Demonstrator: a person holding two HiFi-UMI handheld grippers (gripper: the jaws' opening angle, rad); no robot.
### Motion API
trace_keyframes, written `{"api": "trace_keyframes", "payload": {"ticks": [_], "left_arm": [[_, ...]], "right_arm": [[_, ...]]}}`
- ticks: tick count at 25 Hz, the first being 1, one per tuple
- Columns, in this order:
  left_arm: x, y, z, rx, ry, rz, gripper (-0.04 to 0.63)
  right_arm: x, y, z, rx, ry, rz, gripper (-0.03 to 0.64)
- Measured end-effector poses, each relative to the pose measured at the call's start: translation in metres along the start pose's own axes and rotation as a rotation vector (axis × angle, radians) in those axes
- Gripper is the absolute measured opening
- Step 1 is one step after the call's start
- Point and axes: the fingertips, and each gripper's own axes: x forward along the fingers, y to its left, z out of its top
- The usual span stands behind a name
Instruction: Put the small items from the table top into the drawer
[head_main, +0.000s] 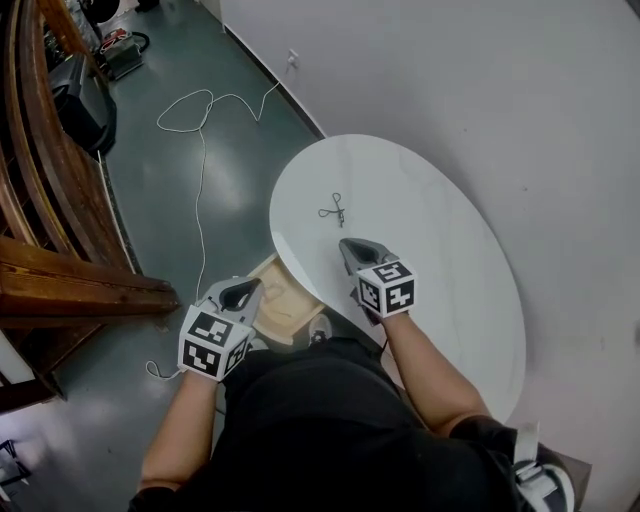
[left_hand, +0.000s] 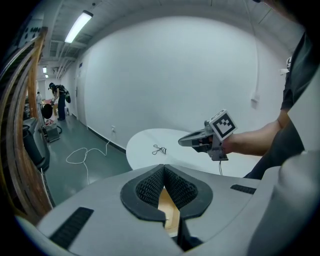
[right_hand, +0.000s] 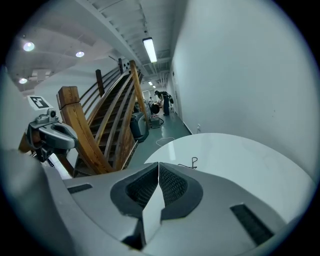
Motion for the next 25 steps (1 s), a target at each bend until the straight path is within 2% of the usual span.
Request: {"api": "trace_keyframes", "payload": {"ticks": [8, 13, 18, 25], "left_arm": [[0.0, 0.01, -0.006, -0.047, 0.012, 0.068, 0.015], [0.0, 0.016, -0.009, -0.072, 0.012, 0.098, 0.015], [-0.001, 0.023, -0.011, -0.089, 0.02, 0.12, 0.015], [-0.007, 0.034, -0.015, -0.112, 0.015, 0.151, 0.015]], "right_arm": [[0.032, -0.043, -0.012, 0.03, 0.051, -0.027, 0.009], [0.055, -0.068, -0.021, 0.085, 0.081, -0.046, 0.018], [0.079, -0.08, -0.031, 0.107, 0.132, -0.048, 0.049], [0.101, -0.089, -0.05, 0.18, 0.203, -0.057, 0.051]]}}
